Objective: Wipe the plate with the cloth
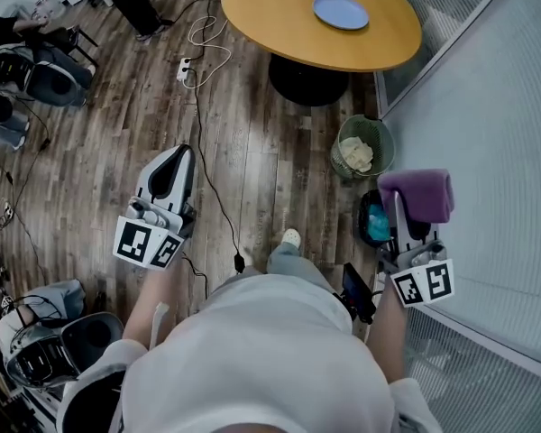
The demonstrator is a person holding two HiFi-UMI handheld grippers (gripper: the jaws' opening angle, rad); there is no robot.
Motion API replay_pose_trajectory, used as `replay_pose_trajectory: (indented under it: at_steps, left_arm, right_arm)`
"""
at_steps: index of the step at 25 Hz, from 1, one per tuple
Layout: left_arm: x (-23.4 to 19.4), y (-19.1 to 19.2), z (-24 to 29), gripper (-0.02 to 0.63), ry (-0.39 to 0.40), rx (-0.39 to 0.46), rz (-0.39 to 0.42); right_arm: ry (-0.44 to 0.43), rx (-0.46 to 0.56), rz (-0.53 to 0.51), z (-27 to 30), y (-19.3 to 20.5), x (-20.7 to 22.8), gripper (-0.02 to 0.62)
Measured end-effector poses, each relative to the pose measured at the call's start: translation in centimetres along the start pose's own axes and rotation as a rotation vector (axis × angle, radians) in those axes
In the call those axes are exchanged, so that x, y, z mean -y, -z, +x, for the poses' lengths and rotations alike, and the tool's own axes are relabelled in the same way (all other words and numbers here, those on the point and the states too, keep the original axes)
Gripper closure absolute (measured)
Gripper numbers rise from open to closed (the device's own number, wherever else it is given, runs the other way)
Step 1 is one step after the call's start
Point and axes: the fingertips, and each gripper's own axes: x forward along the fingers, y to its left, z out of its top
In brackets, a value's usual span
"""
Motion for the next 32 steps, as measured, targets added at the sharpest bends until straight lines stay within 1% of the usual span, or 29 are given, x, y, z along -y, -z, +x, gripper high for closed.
replay_pose_trajectory:
  at_steps: [4,10,13,17,22,26,29,32]
  left_arm:
    - [-0.2,0.2,3.5,0.586,-0.029,0.005,-0.004]
    - [0.4,0.6,7.2,0.586,-0.056,0.024,-0.004]
    - [0.8,1.2,7.8,0.586,-0.056,0.022,-0.005]
    - [0.2,1.8,8.3,0.586,-0.073,0.002,-0.013]
    - [-0.3,1.1,9.1,0.586,-0.073,0.011,-0.012]
    - [-0.7,1.7,10.4,0.586,-0.063,0.011,-0.019]
    - [-1.3,2.5,12.4,0.586,-0.048,0.012,-0.042]
    - [-1.9,2.9,15.0,0.586,-0.017,0.013,-0.04]
  right_arm:
    - [-0.041,-0.001,-0.011,2.8,-0.6,3.0,0.508]
    - [-0.083,-0.014,-0.006,5.1,-0.4,6.4,0.508]
    - [-0.096,-0.015,0.003,6.0,-0.1,7.2,0.508]
    - [-0.108,-0.01,0.008,6.9,-0.2,7.6,0.508]
    - [-0.102,-0.014,0.01,7.2,-0.6,8.0,0.508]
    - [-0.082,-0.02,0.013,7.5,-0.4,8.9,0.508]
    - [-0.062,-0.03,0.006,8.3,-0.4,10.0,0.508]
    - [-0.037,-0.029,0.004,9.8,-0.3,11.4,0.508]
